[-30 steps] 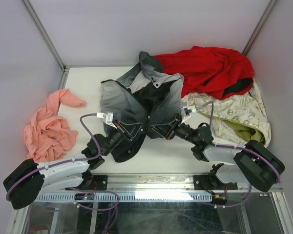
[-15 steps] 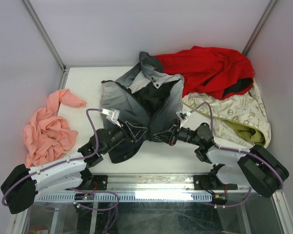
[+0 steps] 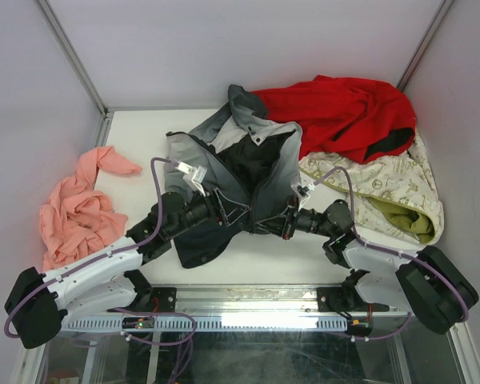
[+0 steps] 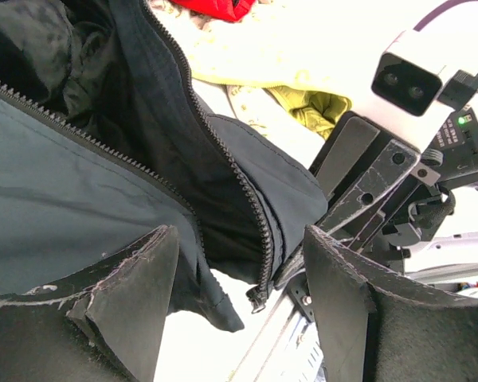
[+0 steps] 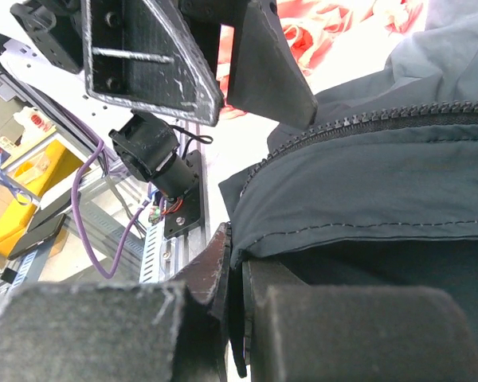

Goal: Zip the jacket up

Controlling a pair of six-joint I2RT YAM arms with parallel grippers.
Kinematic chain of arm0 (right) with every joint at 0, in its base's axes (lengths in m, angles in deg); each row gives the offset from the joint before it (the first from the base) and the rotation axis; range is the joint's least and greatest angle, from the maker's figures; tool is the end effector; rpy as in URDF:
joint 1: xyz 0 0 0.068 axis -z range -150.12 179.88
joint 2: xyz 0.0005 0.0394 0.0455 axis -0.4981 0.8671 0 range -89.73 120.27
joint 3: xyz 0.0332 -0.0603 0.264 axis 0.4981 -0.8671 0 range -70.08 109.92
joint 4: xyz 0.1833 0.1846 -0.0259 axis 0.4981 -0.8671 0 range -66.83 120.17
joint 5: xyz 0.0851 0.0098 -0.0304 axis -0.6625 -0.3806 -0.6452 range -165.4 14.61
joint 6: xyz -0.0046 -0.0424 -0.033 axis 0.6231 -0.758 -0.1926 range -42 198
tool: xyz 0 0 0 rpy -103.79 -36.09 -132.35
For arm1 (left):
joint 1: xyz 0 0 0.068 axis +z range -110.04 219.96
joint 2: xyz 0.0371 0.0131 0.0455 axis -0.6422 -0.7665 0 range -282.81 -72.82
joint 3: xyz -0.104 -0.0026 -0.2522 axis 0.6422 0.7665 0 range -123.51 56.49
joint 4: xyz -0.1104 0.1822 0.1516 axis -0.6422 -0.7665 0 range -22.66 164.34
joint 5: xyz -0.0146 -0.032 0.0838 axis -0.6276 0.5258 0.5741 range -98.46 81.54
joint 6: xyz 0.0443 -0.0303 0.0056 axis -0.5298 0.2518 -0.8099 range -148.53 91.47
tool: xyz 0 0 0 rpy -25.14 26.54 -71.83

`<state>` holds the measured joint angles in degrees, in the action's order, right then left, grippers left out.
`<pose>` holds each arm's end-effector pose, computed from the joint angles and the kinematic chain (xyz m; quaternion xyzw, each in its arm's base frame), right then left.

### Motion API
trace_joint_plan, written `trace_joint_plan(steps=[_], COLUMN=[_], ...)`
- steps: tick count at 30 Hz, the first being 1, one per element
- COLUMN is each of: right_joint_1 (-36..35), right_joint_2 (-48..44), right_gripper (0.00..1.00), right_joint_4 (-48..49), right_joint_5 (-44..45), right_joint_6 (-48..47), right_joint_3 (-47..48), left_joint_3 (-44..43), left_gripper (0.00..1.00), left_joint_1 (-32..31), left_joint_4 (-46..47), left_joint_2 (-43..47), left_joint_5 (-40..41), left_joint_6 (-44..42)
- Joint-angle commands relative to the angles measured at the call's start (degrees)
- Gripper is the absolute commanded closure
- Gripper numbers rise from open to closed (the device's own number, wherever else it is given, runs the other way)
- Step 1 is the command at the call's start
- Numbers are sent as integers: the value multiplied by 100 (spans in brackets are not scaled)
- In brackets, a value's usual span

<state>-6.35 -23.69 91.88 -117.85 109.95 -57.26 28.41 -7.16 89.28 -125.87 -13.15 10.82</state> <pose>0.1526 0.1416 0.2093 -0.2968 0.5979 0.5915 0.4523 0.1452 -0.1608 0.2563 0.0781 0.7621 -0.4626 0.4463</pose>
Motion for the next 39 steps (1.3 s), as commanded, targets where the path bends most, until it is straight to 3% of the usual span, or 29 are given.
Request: trace_joint_plan(steps=[1,6,16,21,25,36,38,39], right_joint_1=[111,141,150,149,151,137,126,118], right_joint_2=[-346,-587,-803,-810,-883,-959,-974,-989], right_gripper=[100,100,100,100,100,100,59,54], right_joint_4=[10,-246,-482,-543,-804,-1816,-1926,-1967], right_joint_5=[-120,-144,-144,-144,-144,-144,106,118], right_joint_6=[-163,-233,-233,-233,-233,-233,-42,-44], right_joint_3=[-17,33,57,54,111,382,411,414], left_joint_3=[-554,-697,-919,-920,-889,-946,-992,-1005], left_gripper=[35,42,62,79,99,100,100,100], left_joint_1=[70,69,76,79,68,-16,-34,-50], left_joint_4=[-402,-1,614,765,853,635,514,480], left_joint_2=[57,-340,-1180,-1360,-1370,-1338,-1337,-1338], left_joint_5=[-154,-941,-1654,-1926,-1997,-1287,-1158,-1119], left_joint_6=[-271,-198,60,174,288,465,424,402])
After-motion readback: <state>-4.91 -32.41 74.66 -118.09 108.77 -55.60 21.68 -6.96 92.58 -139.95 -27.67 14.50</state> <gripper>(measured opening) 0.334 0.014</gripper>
